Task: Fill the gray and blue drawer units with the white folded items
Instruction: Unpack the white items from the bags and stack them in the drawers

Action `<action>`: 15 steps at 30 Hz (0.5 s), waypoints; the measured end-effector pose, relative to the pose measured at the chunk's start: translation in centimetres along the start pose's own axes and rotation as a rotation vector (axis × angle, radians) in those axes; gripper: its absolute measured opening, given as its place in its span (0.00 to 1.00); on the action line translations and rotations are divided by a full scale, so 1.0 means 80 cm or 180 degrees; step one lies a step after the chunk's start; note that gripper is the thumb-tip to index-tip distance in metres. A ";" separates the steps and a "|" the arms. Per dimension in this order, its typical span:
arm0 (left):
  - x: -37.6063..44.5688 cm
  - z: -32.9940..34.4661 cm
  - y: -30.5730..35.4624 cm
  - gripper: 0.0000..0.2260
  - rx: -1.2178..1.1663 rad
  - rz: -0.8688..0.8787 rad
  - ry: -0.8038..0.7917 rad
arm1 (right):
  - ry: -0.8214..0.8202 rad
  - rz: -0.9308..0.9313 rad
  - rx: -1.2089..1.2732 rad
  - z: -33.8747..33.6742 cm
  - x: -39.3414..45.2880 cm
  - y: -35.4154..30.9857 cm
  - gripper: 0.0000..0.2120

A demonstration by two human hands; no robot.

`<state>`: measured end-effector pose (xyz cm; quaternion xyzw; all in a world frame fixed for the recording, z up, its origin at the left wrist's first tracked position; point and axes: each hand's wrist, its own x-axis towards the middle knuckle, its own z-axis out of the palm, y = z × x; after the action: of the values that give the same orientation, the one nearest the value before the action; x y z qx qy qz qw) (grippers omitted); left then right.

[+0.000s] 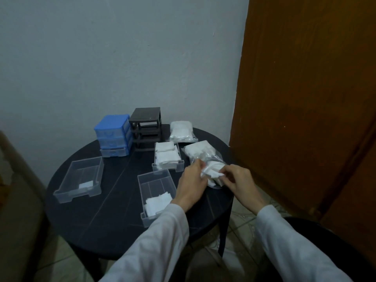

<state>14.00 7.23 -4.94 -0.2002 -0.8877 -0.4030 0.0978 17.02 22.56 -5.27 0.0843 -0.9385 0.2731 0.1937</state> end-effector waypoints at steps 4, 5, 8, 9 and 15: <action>0.000 0.004 0.000 0.14 -0.0086 -0.0021 -0.0012 | -0.0102 0.0068 -0.0044 -0.001 -0.003 0.002 0.10; 0.001 0.004 0.001 0.14 -0.0087 -0.0033 -0.0013 | -0.0094 0.0062 -0.0071 0.000 -0.004 0.001 0.12; 0.002 0.004 0.001 0.15 -0.0120 -0.0051 -0.0027 | -0.0082 0.0053 -0.0306 0.003 -0.005 -0.004 0.15; 0.002 0.004 0.001 0.15 -0.0121 -0.0049 -0.0033 | -0.0045 0.0040 -0.0346 0.004 -0.005 -0.005 0.15; 0.004 0.001 0.001 0.13 -0.0073 -0.0028 -0.0070 | 0.0116 -0.0052 -0.0199 0.008 -0.002 -0.008 0.08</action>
<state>13.74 7.42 -4.86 -0.2019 -0.8849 -0.4113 0.0839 17.13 21.68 -5.48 0.0809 -0.9422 0.2436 0.2155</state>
